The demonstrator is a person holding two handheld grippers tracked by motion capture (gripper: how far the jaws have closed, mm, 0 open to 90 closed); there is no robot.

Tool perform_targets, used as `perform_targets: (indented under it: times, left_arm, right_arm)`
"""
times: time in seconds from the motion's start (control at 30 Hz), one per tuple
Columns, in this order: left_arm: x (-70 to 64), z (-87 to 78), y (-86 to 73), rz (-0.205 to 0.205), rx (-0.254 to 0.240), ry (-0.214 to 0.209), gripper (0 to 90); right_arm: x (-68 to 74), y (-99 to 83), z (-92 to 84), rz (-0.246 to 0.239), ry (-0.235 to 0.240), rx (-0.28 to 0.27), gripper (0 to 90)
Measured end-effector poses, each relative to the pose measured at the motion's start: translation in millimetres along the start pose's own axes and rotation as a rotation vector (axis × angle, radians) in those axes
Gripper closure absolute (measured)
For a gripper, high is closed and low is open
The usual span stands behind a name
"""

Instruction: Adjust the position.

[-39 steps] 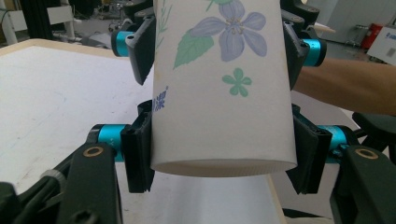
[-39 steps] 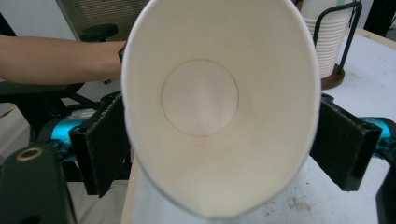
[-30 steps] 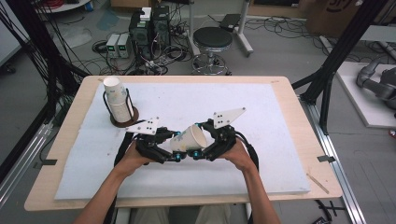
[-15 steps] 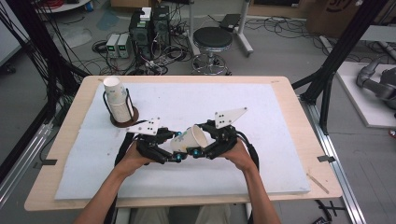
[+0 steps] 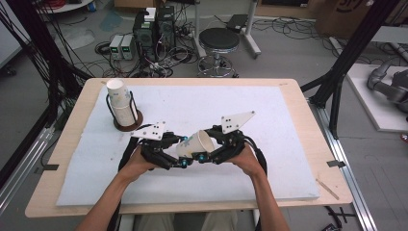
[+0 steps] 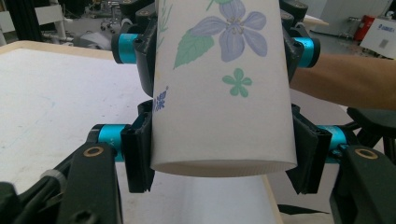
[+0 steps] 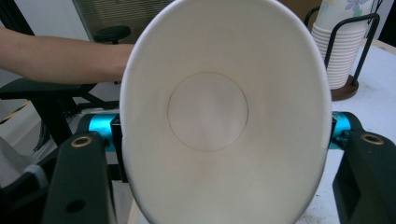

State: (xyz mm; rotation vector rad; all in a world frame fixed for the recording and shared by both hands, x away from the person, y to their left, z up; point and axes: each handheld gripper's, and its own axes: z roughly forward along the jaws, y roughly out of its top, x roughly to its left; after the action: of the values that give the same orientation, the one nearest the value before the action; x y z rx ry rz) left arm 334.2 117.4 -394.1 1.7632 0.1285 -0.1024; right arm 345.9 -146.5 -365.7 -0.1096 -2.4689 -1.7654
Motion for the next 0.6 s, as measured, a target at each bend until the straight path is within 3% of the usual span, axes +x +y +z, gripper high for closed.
perform_targets:
  times: [0.6]
  left_arm:
    - [-0.8,-0.5,0.3,0.009,0.003,-0.001,37.2]
  right_arm:
    - [1.4,0.6,-0.5,-0.005,-0.001,0.006,35.3]
